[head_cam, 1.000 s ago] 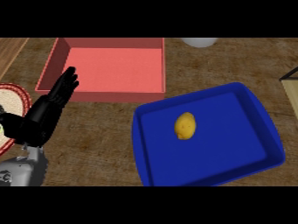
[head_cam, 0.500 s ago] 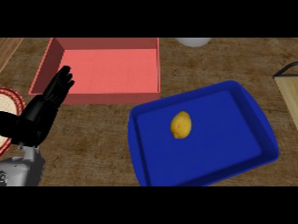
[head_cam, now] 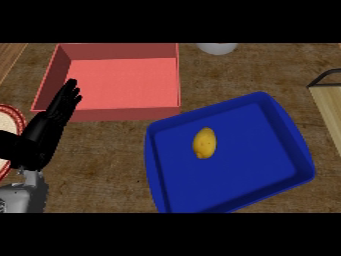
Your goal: Pick the croissant from the tray and place it in the tiered shelf
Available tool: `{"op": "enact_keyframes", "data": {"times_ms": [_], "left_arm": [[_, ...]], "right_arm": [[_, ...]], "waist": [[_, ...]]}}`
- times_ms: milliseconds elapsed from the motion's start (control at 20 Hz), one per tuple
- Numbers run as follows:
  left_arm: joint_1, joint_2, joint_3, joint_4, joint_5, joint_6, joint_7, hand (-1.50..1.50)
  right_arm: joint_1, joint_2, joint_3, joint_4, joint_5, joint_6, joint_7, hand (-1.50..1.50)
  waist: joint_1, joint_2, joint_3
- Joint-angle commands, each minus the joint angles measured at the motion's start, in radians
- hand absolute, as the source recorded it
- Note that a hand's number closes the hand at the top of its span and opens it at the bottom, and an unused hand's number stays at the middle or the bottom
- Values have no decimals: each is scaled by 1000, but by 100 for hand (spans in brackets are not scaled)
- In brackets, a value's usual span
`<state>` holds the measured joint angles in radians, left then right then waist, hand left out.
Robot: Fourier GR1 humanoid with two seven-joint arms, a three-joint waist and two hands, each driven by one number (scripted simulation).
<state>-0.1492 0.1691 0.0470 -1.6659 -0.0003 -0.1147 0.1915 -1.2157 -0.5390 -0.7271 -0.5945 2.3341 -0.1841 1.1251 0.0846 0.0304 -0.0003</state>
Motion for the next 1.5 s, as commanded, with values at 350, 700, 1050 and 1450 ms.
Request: {"op": "enact_keyframes", "data": {"times_ms": [350,700,1050,1450], "left_arm": [[-11,-16,-7,-13,-11,19,24,0],[-17,12,24,19,4,-5,4,0],[40,-6,12,-29,-6,7,13,0],[26,8,29,19,-10,0,-19,0]], "right_arm": [[-124,-69,-61,215,-58,-48,9,150],[-115,-83,-160,334,-171,32,-101,150],[-54,-66,-165,319,-203,-7,-12,150],[13,-78,-98,176,-70,24,251,150]], "waist": [[-13,-2,2],[-28,-4,2],[-35,-12,2],[-47,-15,-1]]}}
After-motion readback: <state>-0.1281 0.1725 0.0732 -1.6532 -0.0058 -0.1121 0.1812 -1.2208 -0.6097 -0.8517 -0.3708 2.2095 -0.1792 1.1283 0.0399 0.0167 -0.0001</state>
